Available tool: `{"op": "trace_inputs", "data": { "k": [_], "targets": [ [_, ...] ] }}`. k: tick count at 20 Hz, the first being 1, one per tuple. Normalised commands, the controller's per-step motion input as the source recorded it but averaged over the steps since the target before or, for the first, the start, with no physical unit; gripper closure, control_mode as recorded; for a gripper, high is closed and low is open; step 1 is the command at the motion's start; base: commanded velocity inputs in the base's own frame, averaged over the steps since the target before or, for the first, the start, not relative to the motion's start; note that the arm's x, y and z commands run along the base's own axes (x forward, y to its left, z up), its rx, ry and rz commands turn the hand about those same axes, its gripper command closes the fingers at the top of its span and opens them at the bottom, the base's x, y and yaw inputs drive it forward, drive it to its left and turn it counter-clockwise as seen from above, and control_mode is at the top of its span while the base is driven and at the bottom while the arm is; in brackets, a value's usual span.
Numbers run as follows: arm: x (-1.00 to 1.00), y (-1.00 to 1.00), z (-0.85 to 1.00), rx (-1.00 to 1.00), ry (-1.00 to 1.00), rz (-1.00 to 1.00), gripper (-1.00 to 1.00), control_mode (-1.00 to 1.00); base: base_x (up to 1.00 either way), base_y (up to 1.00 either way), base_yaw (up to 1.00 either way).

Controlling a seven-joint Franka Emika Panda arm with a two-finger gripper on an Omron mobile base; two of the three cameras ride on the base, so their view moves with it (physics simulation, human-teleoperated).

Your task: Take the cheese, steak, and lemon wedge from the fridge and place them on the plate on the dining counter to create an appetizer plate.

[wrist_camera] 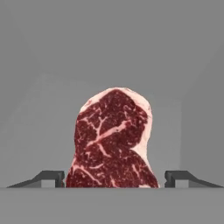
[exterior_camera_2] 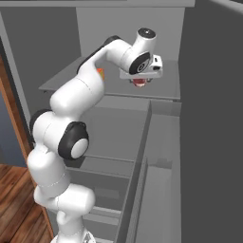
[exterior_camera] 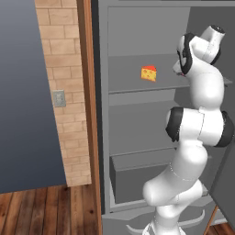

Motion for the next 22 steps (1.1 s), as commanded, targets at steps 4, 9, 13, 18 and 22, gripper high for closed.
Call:
{"op": "trace_inputs", "data": {
  "k": [4, 9, 13, 18, 22],
  "targets": [
    [-0.02, 0.00, -0.80, 0.00, 0.00, 0.00, -1.00, -1.00, 0.00, 0.00, 0.00],
    [0.01, 0.05, -0.47, 0.00, -0.02, 0.00, 1.00, -1.00, 0.00, 0.00, 0.00],
    [-0.05, 0.00, -0.24, 0.00, -0.04, 0.00, 1.00, -1.00, 0.00, 0.00, 0.00],
    [-0.76, 0.17, -0.48, 0.00, 0.00, -0.01, 1.00, -1.00, 0.00, 0.00, 0.00],
    [-1.00, 0.46, -0.29, 0.00, 0.00, -0.04, 1.00, -1.00, 0.00, 0.00, 0.00]
  ]
}}
